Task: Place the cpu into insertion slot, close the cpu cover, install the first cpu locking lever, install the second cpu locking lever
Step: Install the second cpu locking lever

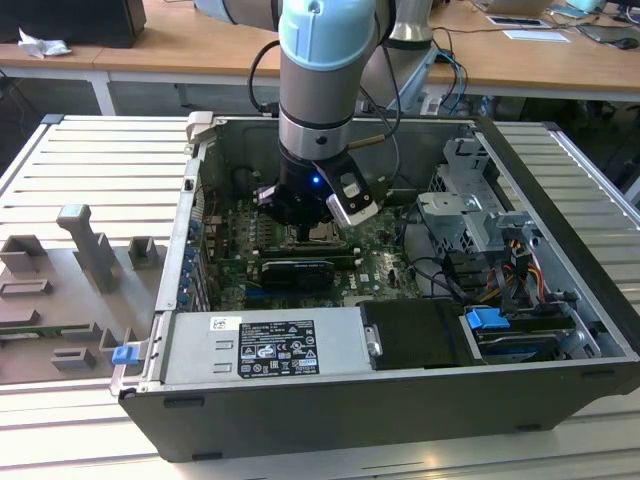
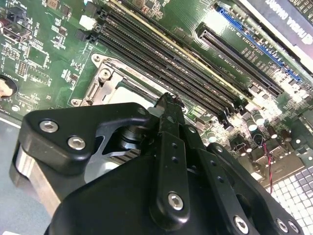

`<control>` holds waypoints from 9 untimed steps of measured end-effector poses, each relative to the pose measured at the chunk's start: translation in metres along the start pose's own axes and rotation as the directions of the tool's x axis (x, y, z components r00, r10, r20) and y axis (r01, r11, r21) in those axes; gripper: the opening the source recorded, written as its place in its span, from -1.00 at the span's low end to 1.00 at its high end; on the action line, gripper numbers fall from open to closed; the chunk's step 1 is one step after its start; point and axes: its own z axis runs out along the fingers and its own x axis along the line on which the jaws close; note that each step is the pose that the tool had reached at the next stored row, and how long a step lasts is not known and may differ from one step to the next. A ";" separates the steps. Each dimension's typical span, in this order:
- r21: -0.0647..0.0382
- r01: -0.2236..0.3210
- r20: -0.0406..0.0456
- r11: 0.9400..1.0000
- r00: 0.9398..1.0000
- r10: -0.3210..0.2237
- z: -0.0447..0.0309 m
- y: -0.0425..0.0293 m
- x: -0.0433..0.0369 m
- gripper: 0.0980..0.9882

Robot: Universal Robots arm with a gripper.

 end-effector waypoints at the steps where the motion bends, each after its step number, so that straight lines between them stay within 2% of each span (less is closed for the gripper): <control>1: 0.000 0.000 0.000 1.000 1.000 0.000 0.0000 0.0000 0.0000 -0.98; 3: -0.001 -0.001 0.000 1.000 1.000 0.001 0.0002 -0.0007 0.0000 -0.98; 5: -0.016 -0.009 0.001 1.000 1.000 0.009 0.0012 -0.0064 0.0007 -0.98; 7: -0.029 -0.009 0.002 1.000 1.000 0.009 0.0012 -0.0074 0.0028 -0.98; 8: -0.040 -0.009 0.002 0.999 1.000 0.009 0.0012 -0.0080 0.0053 -0.98; 9: -0.044 -0.008 0.003 0.999 1.000 0.009 0.0012 -0.0082 0.0067 -0.98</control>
